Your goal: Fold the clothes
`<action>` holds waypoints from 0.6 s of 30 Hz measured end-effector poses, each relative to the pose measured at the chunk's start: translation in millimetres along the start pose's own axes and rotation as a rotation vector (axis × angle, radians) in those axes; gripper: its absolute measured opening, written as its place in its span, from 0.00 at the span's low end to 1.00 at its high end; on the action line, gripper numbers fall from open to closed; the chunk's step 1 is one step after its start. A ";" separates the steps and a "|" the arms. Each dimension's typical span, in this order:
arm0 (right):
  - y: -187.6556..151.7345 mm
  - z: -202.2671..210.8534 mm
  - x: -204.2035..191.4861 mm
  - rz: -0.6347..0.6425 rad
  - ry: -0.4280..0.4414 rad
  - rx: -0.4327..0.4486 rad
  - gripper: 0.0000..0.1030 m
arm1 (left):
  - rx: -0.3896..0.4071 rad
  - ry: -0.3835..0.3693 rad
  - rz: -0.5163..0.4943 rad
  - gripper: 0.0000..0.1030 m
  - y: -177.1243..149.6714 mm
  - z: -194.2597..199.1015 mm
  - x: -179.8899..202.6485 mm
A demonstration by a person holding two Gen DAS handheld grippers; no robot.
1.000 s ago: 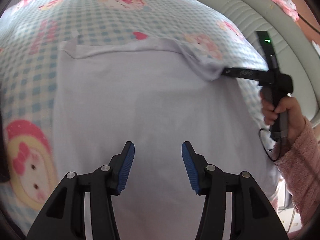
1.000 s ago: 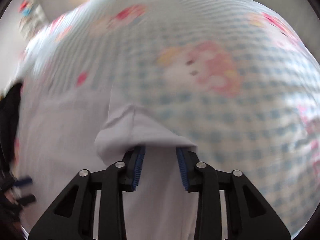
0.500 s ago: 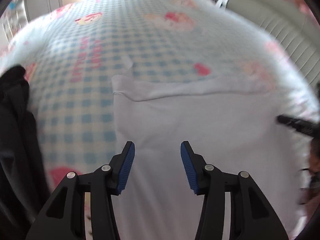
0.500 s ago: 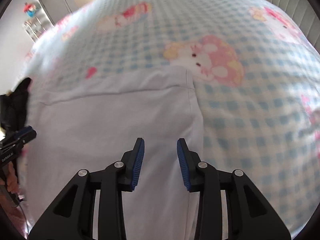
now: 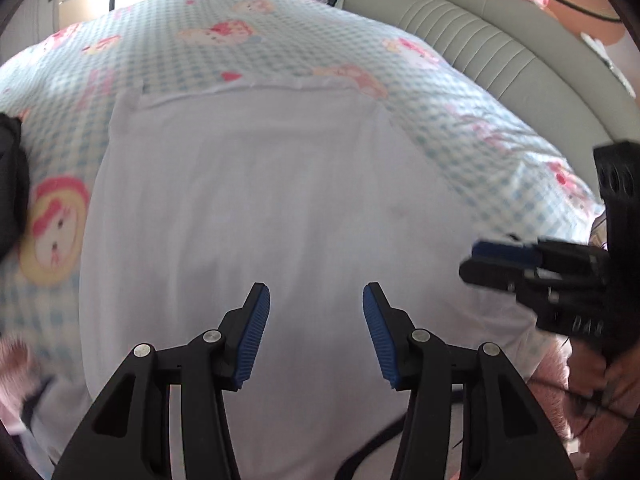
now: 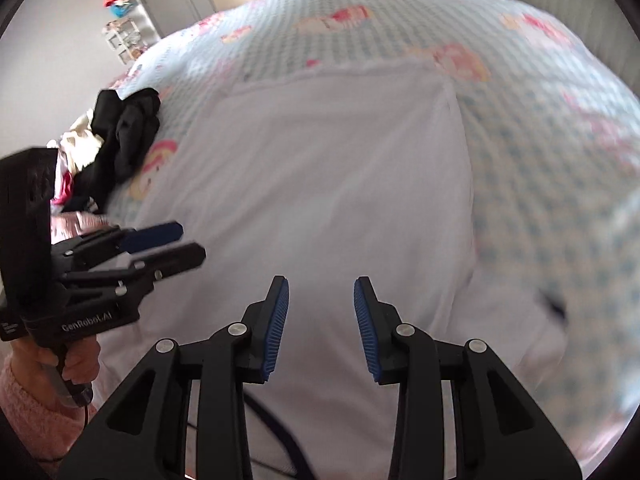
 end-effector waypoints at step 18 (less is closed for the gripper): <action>-106.7 -16.0 -1.4 -0.152 0.016 0.008 0.33 | -0.018 0.216 0.107 0.33 -130.6 12.7 -14.1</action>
Point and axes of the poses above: each gripper's, at about its wrist camera, not at the fingertips, and z roughly against the way its jaws point, x to its right, y to its top, the point moved 8 cm from there along -z, roughly the way its jaws point, and after that the axes turned 8 degrees about -x, right-handed, at the moved point
